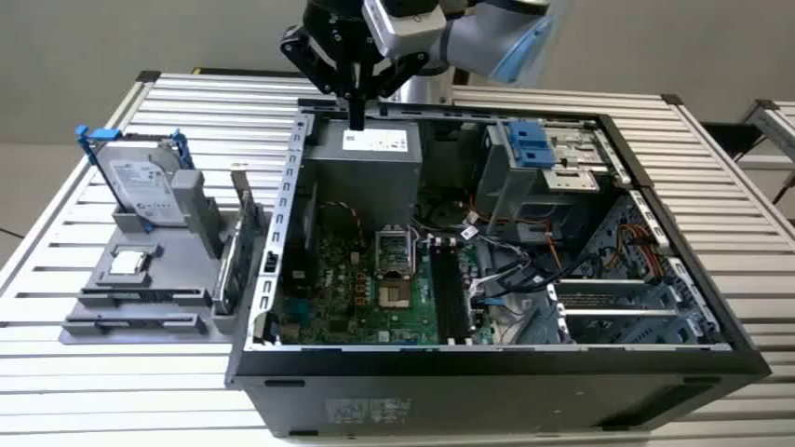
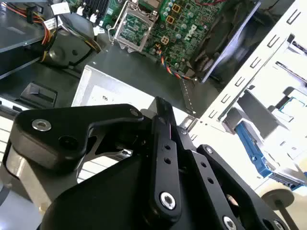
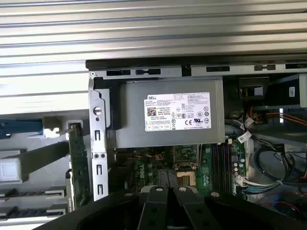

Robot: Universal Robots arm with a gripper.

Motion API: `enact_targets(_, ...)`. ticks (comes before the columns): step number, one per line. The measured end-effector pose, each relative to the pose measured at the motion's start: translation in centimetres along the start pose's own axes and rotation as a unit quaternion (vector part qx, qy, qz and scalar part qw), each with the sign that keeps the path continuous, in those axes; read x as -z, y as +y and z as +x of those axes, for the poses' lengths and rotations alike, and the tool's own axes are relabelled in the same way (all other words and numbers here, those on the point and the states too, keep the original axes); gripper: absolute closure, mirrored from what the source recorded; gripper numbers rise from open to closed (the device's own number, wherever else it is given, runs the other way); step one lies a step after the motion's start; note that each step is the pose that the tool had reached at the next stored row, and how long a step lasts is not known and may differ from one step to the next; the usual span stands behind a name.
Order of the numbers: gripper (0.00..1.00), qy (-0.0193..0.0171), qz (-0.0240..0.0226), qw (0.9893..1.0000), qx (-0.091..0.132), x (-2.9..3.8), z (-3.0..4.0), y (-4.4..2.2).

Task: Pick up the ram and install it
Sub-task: 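Reach for the ram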

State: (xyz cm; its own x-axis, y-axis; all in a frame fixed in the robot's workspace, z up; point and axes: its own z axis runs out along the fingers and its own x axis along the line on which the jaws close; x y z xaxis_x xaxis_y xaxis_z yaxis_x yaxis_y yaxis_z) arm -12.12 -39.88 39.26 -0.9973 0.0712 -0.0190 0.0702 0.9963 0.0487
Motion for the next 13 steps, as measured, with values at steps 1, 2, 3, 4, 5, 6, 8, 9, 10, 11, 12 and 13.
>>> enact_targets(1,1.0,0.0,0.0,1.0,0.0,0.0,0.0,0.0)
enact_targets(2,1.0,0.0,0.0,1.0,0.0,0.0,0.0,0.0)
enact_targets(3,1.0,0.0,0.0,1.0,0.0,0.0,0.0,0.0)
enact_targets(4,1.0,0.0,0.0,1.0,0.0,0.0,0.0,0.0)
enact_targets(5,1.0,0.0,0.0,1.0,0.0,0.0,0.0,0.0)
enact_targets(6,1.0,0.0,0.0,1.0,0.0,0.0,0.03,0.0)
enact_targets(8,1.0,0.0,0.0,1.0,0.0,0.01,0.12,-0.01)
enact_targets(9,1.0,0.0,0.0,1.0,0.0,0.01,0.16,-0.01)
enact_targets(10,1.0,0.0,0.0,1.0,0.0,0.01,0.2,-0.01)
enact_targets(11,1.0,0.0,0.0,1.0,0.0,0.01,0.25,-0.02)
enact_targets(12,1.0,0.0,0.0,1.0,0.0,0.01,0.32,-0.02)
enact_targets(13,1.0,0.0,0.0,1.0,0.0,0.01,0.39,-0.03)
